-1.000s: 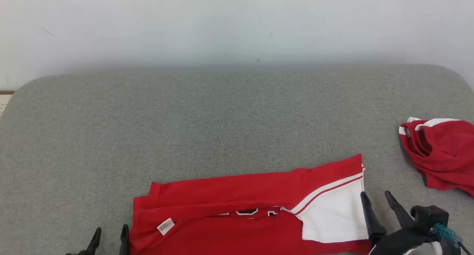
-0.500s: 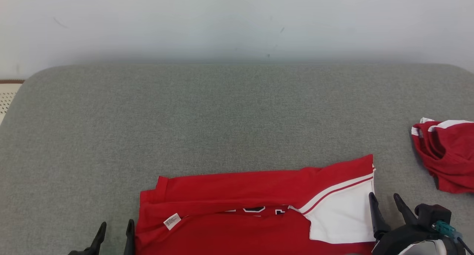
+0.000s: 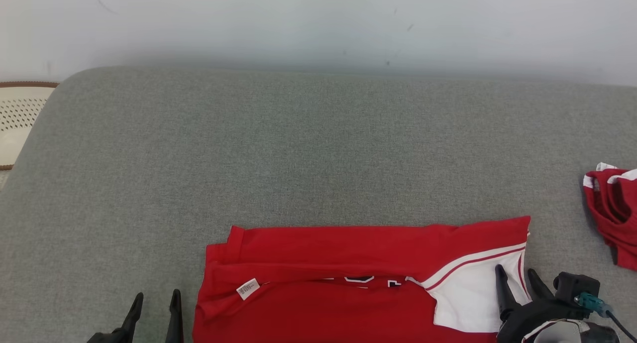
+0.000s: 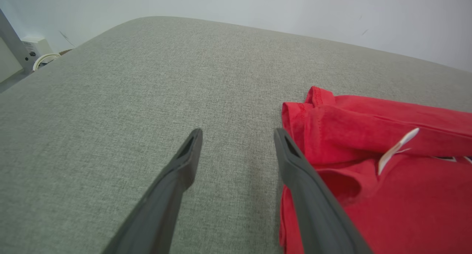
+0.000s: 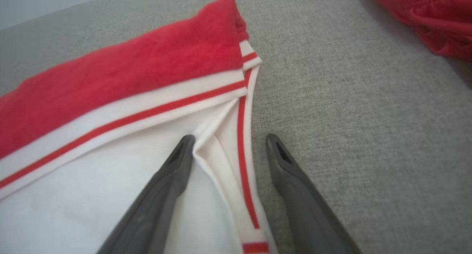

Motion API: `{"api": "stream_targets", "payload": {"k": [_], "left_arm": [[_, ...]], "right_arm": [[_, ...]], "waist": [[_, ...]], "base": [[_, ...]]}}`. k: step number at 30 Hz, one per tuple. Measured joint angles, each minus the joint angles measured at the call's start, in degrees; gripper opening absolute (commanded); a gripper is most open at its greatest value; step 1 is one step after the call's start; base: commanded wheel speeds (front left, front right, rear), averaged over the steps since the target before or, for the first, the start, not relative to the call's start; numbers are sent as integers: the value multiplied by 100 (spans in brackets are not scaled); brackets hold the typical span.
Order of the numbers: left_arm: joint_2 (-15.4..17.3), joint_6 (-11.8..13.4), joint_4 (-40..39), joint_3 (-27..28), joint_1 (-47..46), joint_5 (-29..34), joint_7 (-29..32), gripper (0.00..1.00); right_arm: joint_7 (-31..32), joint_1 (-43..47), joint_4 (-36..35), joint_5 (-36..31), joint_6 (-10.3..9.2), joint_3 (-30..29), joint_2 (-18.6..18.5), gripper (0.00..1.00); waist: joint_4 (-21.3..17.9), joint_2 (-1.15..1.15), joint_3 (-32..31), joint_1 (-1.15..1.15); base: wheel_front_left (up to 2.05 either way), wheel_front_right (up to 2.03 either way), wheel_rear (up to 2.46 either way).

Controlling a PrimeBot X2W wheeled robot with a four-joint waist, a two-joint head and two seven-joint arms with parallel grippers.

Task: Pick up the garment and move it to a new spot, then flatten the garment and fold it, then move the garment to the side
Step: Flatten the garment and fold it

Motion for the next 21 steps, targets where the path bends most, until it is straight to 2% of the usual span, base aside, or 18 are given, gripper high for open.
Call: {"api": "stream_targets", "payload": {"k": [1,2,9,14,21], "left_arm": [[1,-11,-7,8,0,3,0,100],[1,-26,-14,14,-1,14,0,100],[0,-33,-65,-2,-4,46,0,100],[0,-40,-101,-55,-3,42,0,100],[-1,-35,-136,-222,-4,-20,0,100]], "right_arm": [[-4,-46,74,74,-10,78,-9,21],[-14,-75,124,145,-19,145,-14,0],[1,-176,177,416,10,426,-68,0],[51,-175,60,385,35,226,-174,0],[92,-187,26,183,10,-190,-565,0]], "waist": [[5,0,5,0],[7,0,9,0],[-27,0,-13,0],[-89,1,-61,1],[-212,2,-112,1]], "base": [[0,0,0],[0,0,0],[0,0,0],[0,0,0],[0,0,0]]}}
